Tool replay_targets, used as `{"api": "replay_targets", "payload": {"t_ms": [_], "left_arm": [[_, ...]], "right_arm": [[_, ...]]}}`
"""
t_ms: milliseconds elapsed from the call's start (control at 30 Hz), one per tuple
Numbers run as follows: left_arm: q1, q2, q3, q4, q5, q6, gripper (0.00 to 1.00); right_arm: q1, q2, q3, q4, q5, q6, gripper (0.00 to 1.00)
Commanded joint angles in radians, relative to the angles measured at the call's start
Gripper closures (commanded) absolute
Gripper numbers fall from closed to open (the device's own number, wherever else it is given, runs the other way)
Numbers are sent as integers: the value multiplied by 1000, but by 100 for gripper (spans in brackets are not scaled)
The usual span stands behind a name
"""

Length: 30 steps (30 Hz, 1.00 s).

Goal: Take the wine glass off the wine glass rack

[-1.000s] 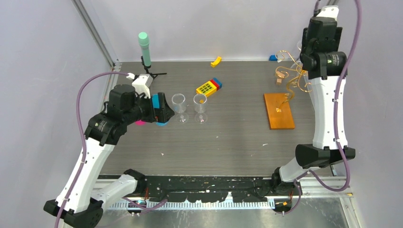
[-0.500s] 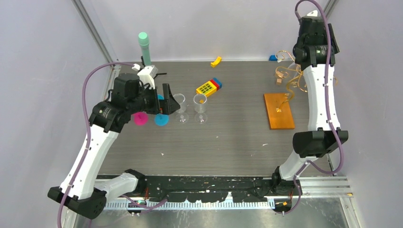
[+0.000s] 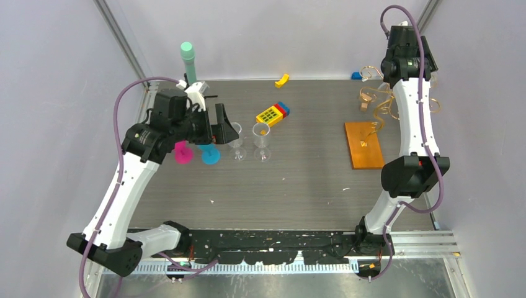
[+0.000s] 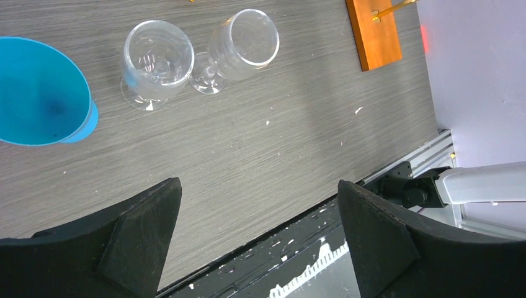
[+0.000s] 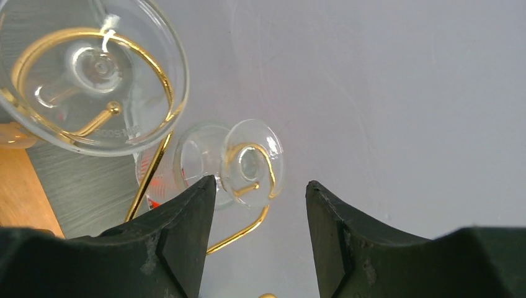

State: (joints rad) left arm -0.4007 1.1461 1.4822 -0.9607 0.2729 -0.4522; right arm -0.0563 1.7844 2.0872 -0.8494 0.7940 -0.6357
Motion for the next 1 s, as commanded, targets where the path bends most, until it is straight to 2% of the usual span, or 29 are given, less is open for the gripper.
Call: {"api": "replay_targets", "payload": {"t_ms": [0,300,633,733,900,967], "left_arm": [[2,-4,40,2,15,-17,0],[2,-7,23,8,14,-20,0],[2,-14,9,14,3,-20,0],[2,-13,8,14,3,-20,0],[2,-15,7,13,3,-20,0],[2,-16,3,15,3,-20,0]], "right_arm": [[-2,-9,-29,54,-19,-19,40],[-2,-15,-72,69,-23,-41,43],[-2,-10,-87,72,-13,-64,75],[-2,-15,-92,72,-12,-69,81],[-2,-14,-95,69,3,-70,97],[-2,-15,-94,63,5,-69,99]]}}
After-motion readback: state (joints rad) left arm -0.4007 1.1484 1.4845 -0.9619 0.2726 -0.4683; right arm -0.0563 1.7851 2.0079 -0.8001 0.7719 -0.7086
